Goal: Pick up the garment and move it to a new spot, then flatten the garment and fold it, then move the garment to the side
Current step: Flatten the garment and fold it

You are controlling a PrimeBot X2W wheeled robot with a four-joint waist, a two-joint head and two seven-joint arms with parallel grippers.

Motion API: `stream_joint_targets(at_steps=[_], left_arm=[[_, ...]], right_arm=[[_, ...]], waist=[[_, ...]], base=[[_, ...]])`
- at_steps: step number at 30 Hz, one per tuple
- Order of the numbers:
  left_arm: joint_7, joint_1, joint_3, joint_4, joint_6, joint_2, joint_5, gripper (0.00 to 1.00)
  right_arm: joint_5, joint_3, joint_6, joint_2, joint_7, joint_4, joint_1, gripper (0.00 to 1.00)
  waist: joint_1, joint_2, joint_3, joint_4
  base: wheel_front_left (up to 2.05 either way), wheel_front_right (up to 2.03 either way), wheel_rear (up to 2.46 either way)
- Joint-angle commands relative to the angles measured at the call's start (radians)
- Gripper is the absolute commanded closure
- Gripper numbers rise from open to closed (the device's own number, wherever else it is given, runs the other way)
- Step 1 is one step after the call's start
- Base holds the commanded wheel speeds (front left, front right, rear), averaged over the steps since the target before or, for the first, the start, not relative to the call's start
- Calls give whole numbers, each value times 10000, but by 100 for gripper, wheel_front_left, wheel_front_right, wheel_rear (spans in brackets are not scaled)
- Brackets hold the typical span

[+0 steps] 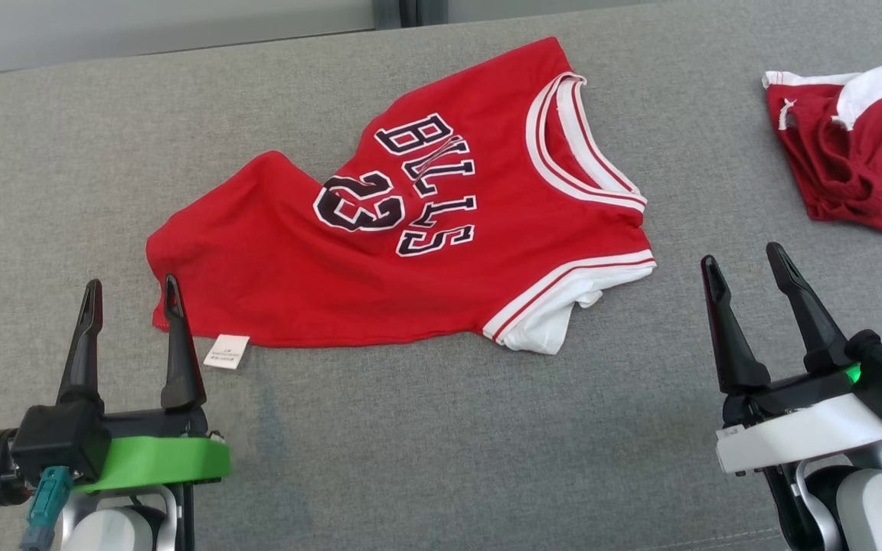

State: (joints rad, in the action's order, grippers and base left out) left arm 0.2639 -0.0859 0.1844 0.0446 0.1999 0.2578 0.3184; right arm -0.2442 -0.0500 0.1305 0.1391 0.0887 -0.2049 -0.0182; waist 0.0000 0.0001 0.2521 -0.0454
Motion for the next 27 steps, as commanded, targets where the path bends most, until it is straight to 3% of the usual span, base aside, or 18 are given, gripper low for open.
stream_joint_targets(at_steps=[1, 16, 27], left_arm=[[-2, 175, 2, 87, 36, 23, -45, 0], [-121, 74, 207, 390, 124, 101, -107, 0], [-65, -736, 393, 408, 65, -93, -252, 0]], right_arm=[[-10, 38, 3, 22, -38, -54, 139, 0], [-135, -46, 3, 242, -253, 231, -8, 0], [-793, -1657, 2, 361, -125, 2808, -865, 0]], waist=[[0, -1, -70, 45], [0, -1, 117, 118], [0, -1, 1036, 721]], base=[[0, 0, 0], [0, 0, 0], [0, 0, 0]])
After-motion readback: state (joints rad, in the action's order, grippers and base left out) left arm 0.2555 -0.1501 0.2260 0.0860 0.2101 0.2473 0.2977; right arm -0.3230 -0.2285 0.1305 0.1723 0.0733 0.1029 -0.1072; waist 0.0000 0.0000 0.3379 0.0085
